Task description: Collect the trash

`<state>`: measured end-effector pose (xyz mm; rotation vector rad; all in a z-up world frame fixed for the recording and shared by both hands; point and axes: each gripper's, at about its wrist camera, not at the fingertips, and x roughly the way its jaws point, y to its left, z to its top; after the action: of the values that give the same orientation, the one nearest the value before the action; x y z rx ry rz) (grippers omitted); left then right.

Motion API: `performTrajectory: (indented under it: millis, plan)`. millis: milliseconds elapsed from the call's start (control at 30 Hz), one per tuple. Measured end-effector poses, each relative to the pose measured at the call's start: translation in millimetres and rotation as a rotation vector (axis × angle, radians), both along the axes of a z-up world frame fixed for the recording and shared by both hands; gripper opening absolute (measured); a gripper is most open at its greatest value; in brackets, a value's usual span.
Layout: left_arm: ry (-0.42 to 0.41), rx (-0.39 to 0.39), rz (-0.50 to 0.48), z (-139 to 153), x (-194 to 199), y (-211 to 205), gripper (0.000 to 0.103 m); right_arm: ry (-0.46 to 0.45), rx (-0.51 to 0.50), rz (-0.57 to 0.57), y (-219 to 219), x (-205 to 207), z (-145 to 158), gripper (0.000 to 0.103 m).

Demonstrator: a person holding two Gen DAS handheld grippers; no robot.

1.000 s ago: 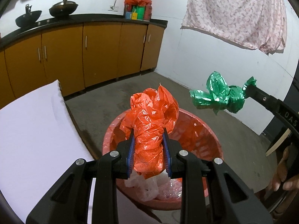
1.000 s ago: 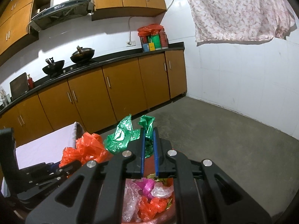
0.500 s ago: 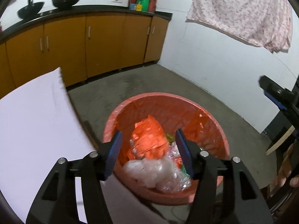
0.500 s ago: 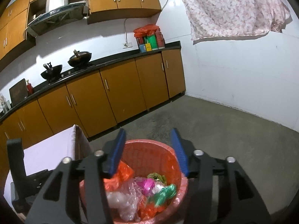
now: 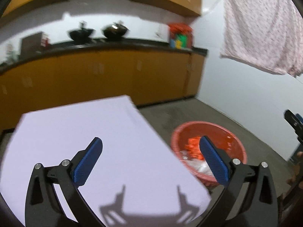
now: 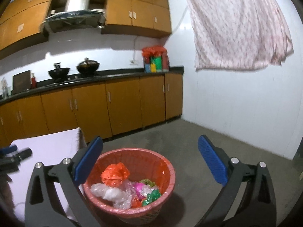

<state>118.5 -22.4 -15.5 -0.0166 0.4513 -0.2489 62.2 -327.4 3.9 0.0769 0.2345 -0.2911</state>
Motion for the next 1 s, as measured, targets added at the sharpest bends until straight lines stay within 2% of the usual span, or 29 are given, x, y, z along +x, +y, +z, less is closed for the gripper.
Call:
performTrajectory:
  millis: [200,333,600,833,1000]
  plan:
    - [-0.093,0.043,0.184,18,-67,47,0.101,-0.013,-0.057,0.043,43,-48,9,0.099]
    - [-0.131,0.074,0.262,22,-97,62,0.101,-0.004,-0.069,0.071,67,-72,10,0.099]
    - [-0.167,0.083,0.323,22,-130,67,0.101,0.012,-0.047,0.101,89,-101,13,0.099]
    - [-0.188,0.129,0.352,10,-151,59,0.101,0.035,-0.088,0.115,105,-116,8,0.099]
    - [-0.176,0.107,0.366,6,-155,64,0.101,0.020,-0.062,0.136,108,-123,8,0.099]
